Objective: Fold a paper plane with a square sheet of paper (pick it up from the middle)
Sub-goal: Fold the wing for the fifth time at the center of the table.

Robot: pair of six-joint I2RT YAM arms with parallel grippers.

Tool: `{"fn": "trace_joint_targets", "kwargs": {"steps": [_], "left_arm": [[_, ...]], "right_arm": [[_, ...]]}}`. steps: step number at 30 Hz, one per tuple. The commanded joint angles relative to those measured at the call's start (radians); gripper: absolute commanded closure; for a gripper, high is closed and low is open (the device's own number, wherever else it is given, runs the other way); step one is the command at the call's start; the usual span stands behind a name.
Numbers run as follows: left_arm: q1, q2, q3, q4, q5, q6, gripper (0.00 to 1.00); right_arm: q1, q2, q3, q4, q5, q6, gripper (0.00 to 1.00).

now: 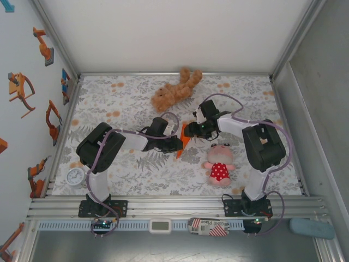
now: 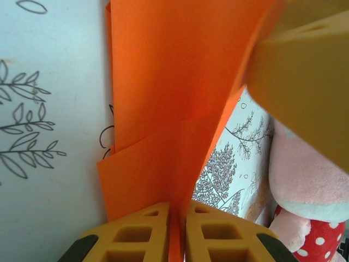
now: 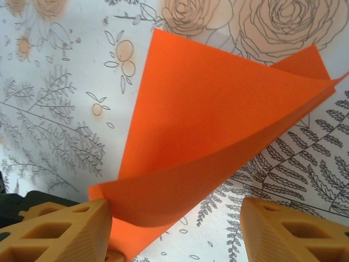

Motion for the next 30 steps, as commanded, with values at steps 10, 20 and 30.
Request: {"fn": "trace_joint_targets", "kwargs": {"steps": [10,20,30], "left_arm": [[0.004,-0.055,-0.013,0.012,-0.009,-0.009,0.74],[-0.038,-0.153,-0.011,-0.136,-0.18,0.056,0.59],[-0.081,-0.116,0.056,-0.231,-0.289,0.088,0.56]], "right_arm": [[0.006,0.078,0.056,-0.037,0.041,0.005,0.4],[0.006,0.1,0.07,-0.044,0.037,0.017,0.4],[0.005,0.113,0.075,-0.048,0.029,0.035,0.4]]}}
